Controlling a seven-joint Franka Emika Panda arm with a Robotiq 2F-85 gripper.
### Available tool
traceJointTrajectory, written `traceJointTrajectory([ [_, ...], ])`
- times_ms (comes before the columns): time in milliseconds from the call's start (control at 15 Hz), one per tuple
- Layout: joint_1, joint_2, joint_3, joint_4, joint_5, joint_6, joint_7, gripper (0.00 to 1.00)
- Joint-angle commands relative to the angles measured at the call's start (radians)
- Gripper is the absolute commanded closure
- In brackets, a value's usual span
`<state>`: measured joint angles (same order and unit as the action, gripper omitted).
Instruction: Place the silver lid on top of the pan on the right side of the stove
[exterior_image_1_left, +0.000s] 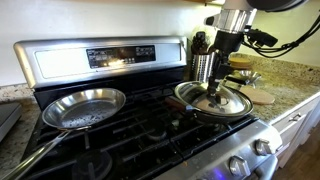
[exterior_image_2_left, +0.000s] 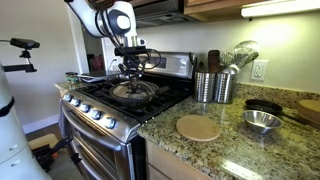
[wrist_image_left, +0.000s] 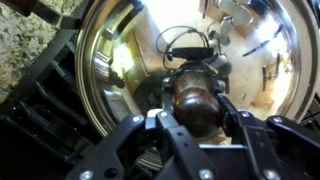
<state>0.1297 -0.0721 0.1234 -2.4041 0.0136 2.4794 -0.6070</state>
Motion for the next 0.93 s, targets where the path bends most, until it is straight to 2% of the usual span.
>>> traceJointTrajectory([
  [0, 0.001, -0.048, -0.009, -0.06, -0.04, 0.021, 0.019, 0.28],
  [67, 0.001, -0.047, -0.009, -0.06, -0.044, 0.016, 0.022, 0.28],
  [333, -0.002, -0.045, -0.013, -0.075, -0.066, 0.009, 0.033, 0.05],
  [400, -0.002, -0.048, -0.014, -0.078, -0.065, 0.006, 0.032, 0.02],
  [867, -0.008, -0.116, -0.031, -0.061, -0.047, -0.055, 0.066, 0.0],
])
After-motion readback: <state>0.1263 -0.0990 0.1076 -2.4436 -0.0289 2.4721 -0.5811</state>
